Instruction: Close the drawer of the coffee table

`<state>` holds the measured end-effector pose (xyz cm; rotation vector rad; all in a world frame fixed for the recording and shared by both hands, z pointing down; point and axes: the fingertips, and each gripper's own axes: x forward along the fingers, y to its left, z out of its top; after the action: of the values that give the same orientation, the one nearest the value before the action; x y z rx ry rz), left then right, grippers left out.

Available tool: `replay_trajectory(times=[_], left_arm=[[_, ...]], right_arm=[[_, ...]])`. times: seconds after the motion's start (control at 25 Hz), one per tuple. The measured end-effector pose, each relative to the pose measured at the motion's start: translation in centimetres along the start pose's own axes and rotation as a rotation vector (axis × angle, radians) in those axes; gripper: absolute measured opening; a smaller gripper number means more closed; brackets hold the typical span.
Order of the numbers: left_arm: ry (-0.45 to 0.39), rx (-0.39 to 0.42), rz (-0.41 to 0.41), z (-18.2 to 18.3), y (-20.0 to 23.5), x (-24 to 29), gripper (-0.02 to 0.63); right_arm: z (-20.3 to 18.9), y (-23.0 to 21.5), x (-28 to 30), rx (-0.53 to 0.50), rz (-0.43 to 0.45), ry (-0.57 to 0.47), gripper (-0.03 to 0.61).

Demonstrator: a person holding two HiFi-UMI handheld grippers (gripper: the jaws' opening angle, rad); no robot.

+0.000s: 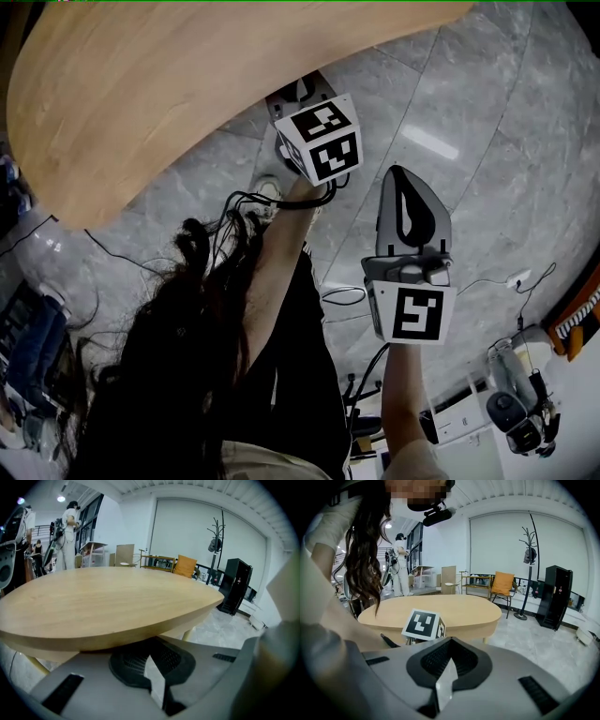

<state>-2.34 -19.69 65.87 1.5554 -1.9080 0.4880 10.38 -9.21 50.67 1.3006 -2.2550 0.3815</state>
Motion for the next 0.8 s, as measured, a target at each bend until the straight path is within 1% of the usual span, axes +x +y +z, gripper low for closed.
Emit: replay_trajectory(times=[0.08,0.2,0.4,0.48,0.56,0.64,0.8], left_arm=[[0.018,-0.025,-0.029,0.1,-0.3,-0.2,0.006],[0.049,-0.034,-0.072,0.3,-1.5,-0.9,0.006],[0.087,-0.07,-0.101,0.4,-2.4,-3.4,0.006],[0.085,-0.08,-0.122,1.0,-2.9,-4.6,0.006],[0.055,-0.082,-0.156,2.8,-3.7,-5.9,0.006],[0.009,-0.074,-0.187,5.3,-4.3,-7.3,0.006],[-0.105,-0.068,-0.206,12.2,-3.9,-11.0,0.006]], right_arm=[[0.6,0.4,-0.1,0.009,0.002,-0.01,0.005],[1.6,0.9,-0.4,0.003,0.015,-0.025,0.005],[3.8,1.6,-1.4,-0.03,0.032,-0.053,0.005],[4.9,1.7,-1.9,-0.034,0.036,-0.068,0.005],[6.1,1.5,-2.4,-0.033,0.031,-0.077,0.005],[7.8,1.4,-3.0,-0.027,0.018,-0.096,0.005],[12.7,1.7,-4.7,-0.03,-0.003,-0.163,0.005]])
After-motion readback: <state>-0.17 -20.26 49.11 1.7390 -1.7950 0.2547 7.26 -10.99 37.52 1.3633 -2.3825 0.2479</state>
